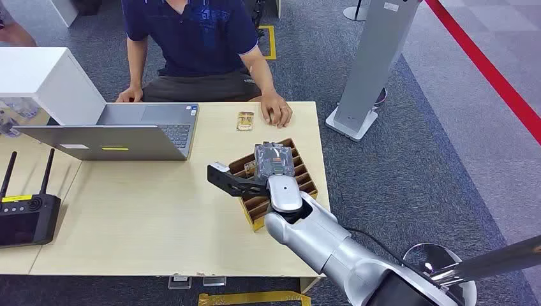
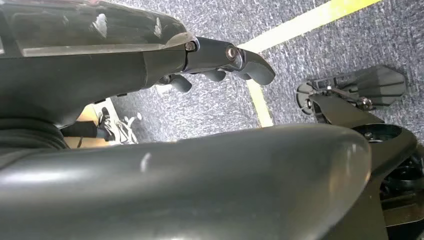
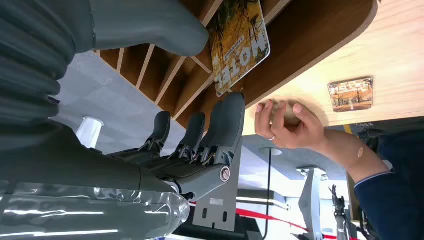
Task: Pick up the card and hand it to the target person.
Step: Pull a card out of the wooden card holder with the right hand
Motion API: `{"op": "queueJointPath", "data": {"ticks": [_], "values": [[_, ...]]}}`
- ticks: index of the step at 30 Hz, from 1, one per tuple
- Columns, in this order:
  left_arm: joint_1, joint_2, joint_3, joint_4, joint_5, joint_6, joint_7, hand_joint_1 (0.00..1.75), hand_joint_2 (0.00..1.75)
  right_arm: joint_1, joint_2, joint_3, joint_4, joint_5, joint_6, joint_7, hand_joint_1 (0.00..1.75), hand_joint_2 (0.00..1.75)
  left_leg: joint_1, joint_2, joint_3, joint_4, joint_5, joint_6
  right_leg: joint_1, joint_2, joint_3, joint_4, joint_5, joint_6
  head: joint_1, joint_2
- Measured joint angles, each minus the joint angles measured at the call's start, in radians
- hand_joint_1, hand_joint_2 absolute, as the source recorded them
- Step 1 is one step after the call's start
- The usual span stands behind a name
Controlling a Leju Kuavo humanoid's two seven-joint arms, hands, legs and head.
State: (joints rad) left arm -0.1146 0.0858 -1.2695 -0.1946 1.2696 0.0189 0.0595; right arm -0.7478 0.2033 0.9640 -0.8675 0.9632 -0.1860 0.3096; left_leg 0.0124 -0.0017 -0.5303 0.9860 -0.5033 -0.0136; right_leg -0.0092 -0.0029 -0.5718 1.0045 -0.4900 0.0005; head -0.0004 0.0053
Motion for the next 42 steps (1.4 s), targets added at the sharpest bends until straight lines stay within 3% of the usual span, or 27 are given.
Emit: {"op": "queueJointPath", "data": {"ticks": [32, 37, 42], "values": [[0.000, 0.002, -0.012, 0.000, 0.011, -0.002, 0.003, 0.00, 0.00, 0.017, -0.001, -0.009, 0.006, -0.007, 0.017, -0.025, 0.83, 1.75, 0.000, 0.000, 0.000, 0.000, 0.000, 0.000, 0.000, 0.000, 0.000, 0.000, 0.000, 0.000, 0.000, 0.000], [0.000, 0.002, -0.012, 0.000, 0.010, -0.003, 0.003, 0.00, 0.00, 0.020, -0.004, -0.010, 0.006, -0.008, 0.017, -0.025, 0.93, 1.75, 0.000, 0.000, 0.000, 0.000, 0.000, 0.000, 0.000, 0.000, 0.000, 0.000, 0.000, 0.000, 0.000, 0.000], [0.000, 0.002, -0.015, 0.000, 0.008, -0.004, 0.003, 0.00, 0.00, 0.020, -0.007, -0.016, 0.006, -0.007, 0.016, -0.023, 1.26, 1.75, 0.000, 0.000, 0.000, 0.000, 0.000, 0.000, 0.000, 0.000, 0.000, 0.000, 0.000, 0.000, 0.000, 0.000]]}}
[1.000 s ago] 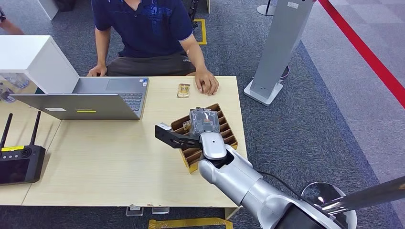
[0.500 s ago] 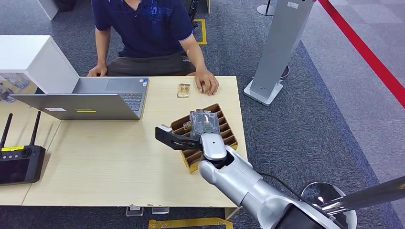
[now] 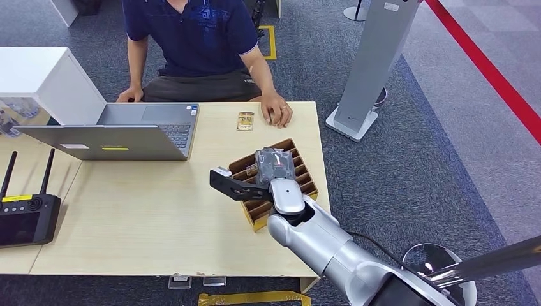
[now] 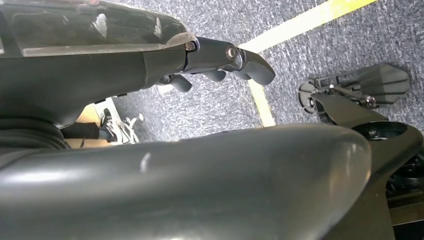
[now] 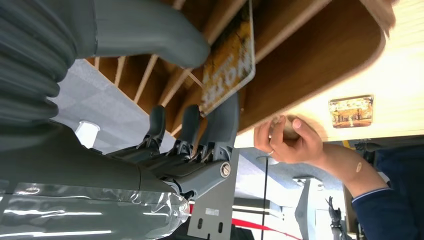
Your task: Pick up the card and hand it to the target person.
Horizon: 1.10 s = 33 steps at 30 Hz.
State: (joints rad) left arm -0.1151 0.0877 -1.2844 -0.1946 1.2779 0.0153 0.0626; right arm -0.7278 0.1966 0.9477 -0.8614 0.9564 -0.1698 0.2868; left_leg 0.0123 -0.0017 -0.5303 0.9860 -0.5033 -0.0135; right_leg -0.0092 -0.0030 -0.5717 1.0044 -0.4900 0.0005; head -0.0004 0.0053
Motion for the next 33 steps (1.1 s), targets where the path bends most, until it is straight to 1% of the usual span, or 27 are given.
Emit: {"op": "queueJointPath", "data": {"ticks": [8, 13, 15, 28, 30, 33], "values": [[0.000, 0.000, -0.008, 0.000, 0.000, 0.000, 0.000, 0.00, 0.00, -0.001, 0.000, -0.014, 0.001, -0.001, 0.000, 0.000, 1.37, 1.75, 0.000, 0.000, 0.000, 0.000, 0.000, 0.000, 0.000, 0.000, 0.000, 0.000, 0.000, 0.000, 0.000, 0.000], [0.000, 0.000, -0.013, 0.000, 0.000, 0.000, 0.000, 0.00, 0.00, -0.001, -0.003, -0.017, 0.005, -0.007, -0.006, 0.000, 1.52, 1.75, 0.000, 0.000, 0.001, 0.000, 0.000, 0.000, 0.000, 0.000, 0.000, 0.000, 0.000, 0.000, 0.000, 0.000], [0.000, 0.000, -0.013, 0.000, -0.001, 0.000, 0.000, 0.00, 0.00, -0.001, -0.004, -0.017, 0.007, -0.008, -0.008, 0.000, 1.55, 1.75, 0.000, 0.000, 0.001, 0.000, 0.000, 0.000, 0.000, 0.000, 0.000, 0.000, 0.000, 0.000, 0.000, 0.000], [-0.001, 0.000, -0.021, 0.000, -0.012, 0.001, -0.016, 0.00, 0.00, 0.001, -0.018, -0.037, 0.000, -0.017, -0.035, 0.009, 1.55, 1.75, 0.000, 0.000, 0.001, 0.000, 0.000, 0.000, 0.000, 0.000, 0.001, 0.000, 0.000, 0.000, 0.000, 0.000], [-0.001, 0.000, -0.021, 0.000, -0.010, 0.001, -0.017, 0.00, 0.00, 0.004, -0.031, -0.050, -0.033, -0.027, -0.035, 0.014, 1.55, 1.75, 0.000, 0.000, 0.001, 0.000, 0.000, 0.000, 0.000, 0.000, 0.000, 0.000, 0.000, 0.000, 0.000, 0.000], [-0.001, 0.000, -0.022, 0.000, -0.009, 0.001, -0.020, 0.00, 0.00, 0.010, -0.064, -0.080, -0.134, -0.041, -0.017, 0.036, 1.55, 1.75, 0.000, 0.000, 0.001, 0.000, 0.000, 0.000, 0.000, 0.000, 0.000, 0.000, 0.000, 0.000, 0.000, 0.000]]}}
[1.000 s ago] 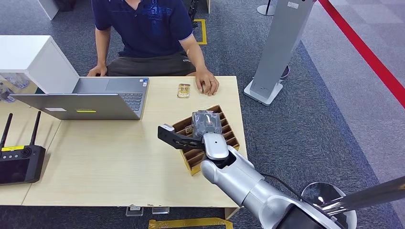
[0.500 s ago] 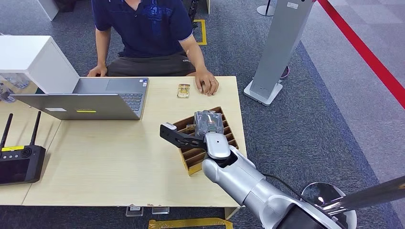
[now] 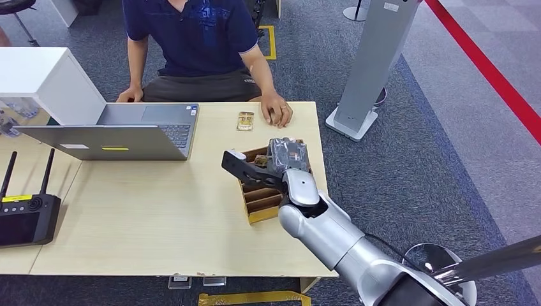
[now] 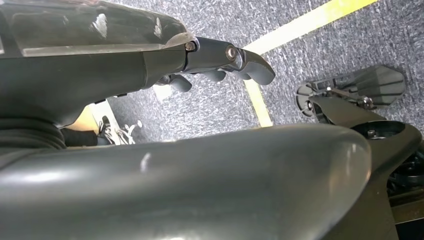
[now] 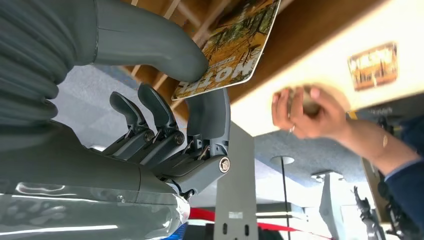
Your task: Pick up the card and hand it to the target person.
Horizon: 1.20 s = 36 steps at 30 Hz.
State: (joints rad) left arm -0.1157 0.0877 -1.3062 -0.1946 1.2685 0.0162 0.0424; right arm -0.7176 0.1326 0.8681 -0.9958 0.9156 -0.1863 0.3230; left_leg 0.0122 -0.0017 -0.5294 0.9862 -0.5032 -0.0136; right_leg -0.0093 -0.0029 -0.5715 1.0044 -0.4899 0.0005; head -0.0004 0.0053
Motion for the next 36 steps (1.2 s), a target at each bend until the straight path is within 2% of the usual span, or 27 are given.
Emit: {"op": "queueJointPath", "data": {"ticks": [9, 14, 17, 23, 28, 33, 36], "values": [[0.002, 0.000, 0.000, 0.000, 0.012, 0.002, -0.007, 0.00, 0.00, -0.032, -0.083, -0.076, -0.309, -0.032, 0.033, 0.039, 1.55, 1.75, 0.000, 0.000, 0.000, 0.000, 0.000, 0.000, 0.000, 0.000, 0.000, 0.000, 0.000, 0.000, 0.000, 0.000], [0.000, 0.000, -0.001, 0.000, 0.013, 0.002, -0.007, 0.00, 0.00, -0.076, -0.095, -0.087, -0.344, -0.074, 0.023, 0.010, 1.55, 1.75, 0.000, 0.000, -0.001, 0.000, 0.000, 0.000, 0.000, 0.000, 0.000, 0.000, 0.000, 0.000, 0.000, 0.000], [-0.006, 0.000, -0.002, 0.000, 0.012, 0.000, -0.002, 0.00, 0.00, -0.122, -0.075, -0.082, -0.270, -0.102, -0.018, -0.051, 1.55, 1.75, 0.000, 0.000, -0.001, 0.000, 0.000, 0.000, 0.000, 0.000, 0.000, 0.000, 0.000, 0.000, 0.000, 0.000], [-0.022, 0.000, -0.010, 0.000, 0.012, -0.005, 0.008, 0.00, 0.00, -0.202, 0.016, -0.062, 0.012, -0.149, -0.117, -0.157, 1.55, 1.75, 0.000, -0.001, -0.002, 0.000, 0.000, -0.001, 0.000, -0.001, 0.000, 0.001, 0.000, 0.000, 0.000, 0.000], [-0.024, 0.000, -0.017, 0.000, 0.013, -0.005, 0.011, 0.00, 0.00, -0.230, 0.073, -0.051, 0.180, -0.150, -0.145, -0.178, 1.55, 1.75, 0.000, 0.000, -0.003, 0.000, 0.000, -0.001, 0.000, -0.001, -0.001, 0.001, 0.000, 0.000, 0.000, 0.000], [-0.022, 0.000, -0.021, 0.000, 0.017, -0.004, 0.020, 0.00, 0.00, -0.250, 0.099, -0.044, 0.282, -0.148, -0.151, -0.179, 1.55, 1.75, 0.000, 0.000, -0.003, 0.000, 0.000, 0.000, 0.000, -0.001, -0.001, 0.001, 0.000, 0.000, 0.000, 0.000], [-0.021, 0.000, -0.023, 0.000, 0.017, -0.008, 0.022, 0.00, 0.00, -0.254, 0.105, -0.038, 0.319, -0.147, -0.149, -0.176, 0.39, 1.75, 0.000, 0.000, -0.003, 0.000, 0.000, -0.001, 0.000, 0.000, -0.002, 0.001, 0.000, 0.000, 0.000, 0.000]]}}
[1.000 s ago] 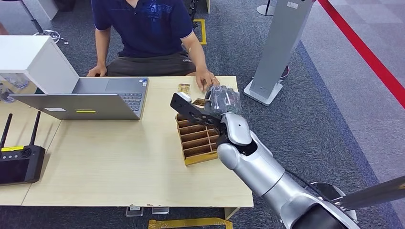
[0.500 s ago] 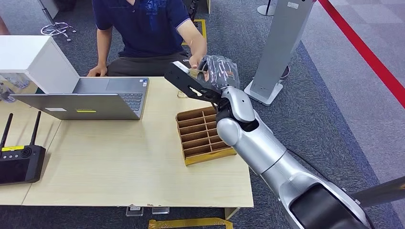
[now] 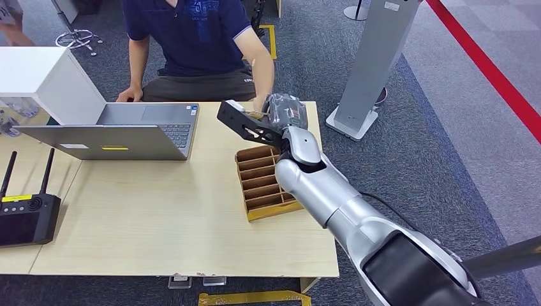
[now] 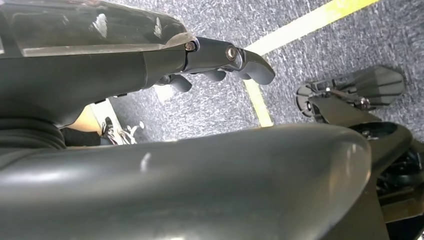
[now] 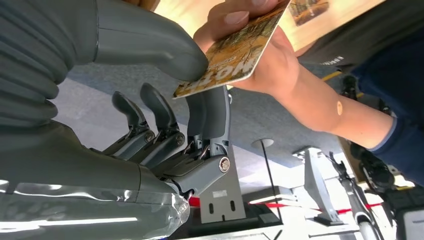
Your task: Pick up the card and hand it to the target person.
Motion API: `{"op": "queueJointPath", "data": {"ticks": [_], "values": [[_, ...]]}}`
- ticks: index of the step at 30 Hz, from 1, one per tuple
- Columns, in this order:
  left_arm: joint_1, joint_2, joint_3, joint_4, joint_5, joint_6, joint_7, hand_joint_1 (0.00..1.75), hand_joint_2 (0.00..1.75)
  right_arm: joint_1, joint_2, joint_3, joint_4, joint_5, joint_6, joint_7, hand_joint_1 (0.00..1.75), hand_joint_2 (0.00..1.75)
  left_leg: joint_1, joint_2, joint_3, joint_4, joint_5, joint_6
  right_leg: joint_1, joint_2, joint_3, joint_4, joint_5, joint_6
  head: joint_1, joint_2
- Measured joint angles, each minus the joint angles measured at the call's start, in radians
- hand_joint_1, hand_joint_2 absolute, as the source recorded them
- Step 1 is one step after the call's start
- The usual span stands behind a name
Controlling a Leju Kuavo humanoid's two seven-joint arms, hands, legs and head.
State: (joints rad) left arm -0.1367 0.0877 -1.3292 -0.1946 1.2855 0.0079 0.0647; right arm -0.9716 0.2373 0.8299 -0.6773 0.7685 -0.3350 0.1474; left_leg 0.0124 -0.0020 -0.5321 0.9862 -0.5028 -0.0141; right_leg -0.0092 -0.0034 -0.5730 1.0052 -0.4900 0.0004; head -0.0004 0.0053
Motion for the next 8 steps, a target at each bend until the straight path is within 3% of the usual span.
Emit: {"op": "queueJointPath", "data": {"ticks": [1, 8], "values": [[0.000, 0.000, 0.000, 0.000, 0.000, -0.002, 0.000, 0.00, 0.00, -0.001, 0.001, 0.002, 0.010, 0.000, 0.000, 0.001, 0.00, 1.75, 0.000, 0.000, 0.000, 0.000, 0.000, 0.000, 0.000, 0.000, 0.000, 0.000, 0.000, 0.000, 0.000, 0.000], [-0.002, 0.000, -0.002, 0.000, 0.000, -0.002, -0.019, 0.00, 0.00, -0.002, 0.004, 0.009, 0.047, 0.005, -0.005, 0.001, 0.00, 1.75, 0.000, 0.000, 0.000, 0.000, 0.000, 0.000, 0.000, 0.000, 0.000, 0.000, 0.000, 0.000, 0.000, 0.000]]}}
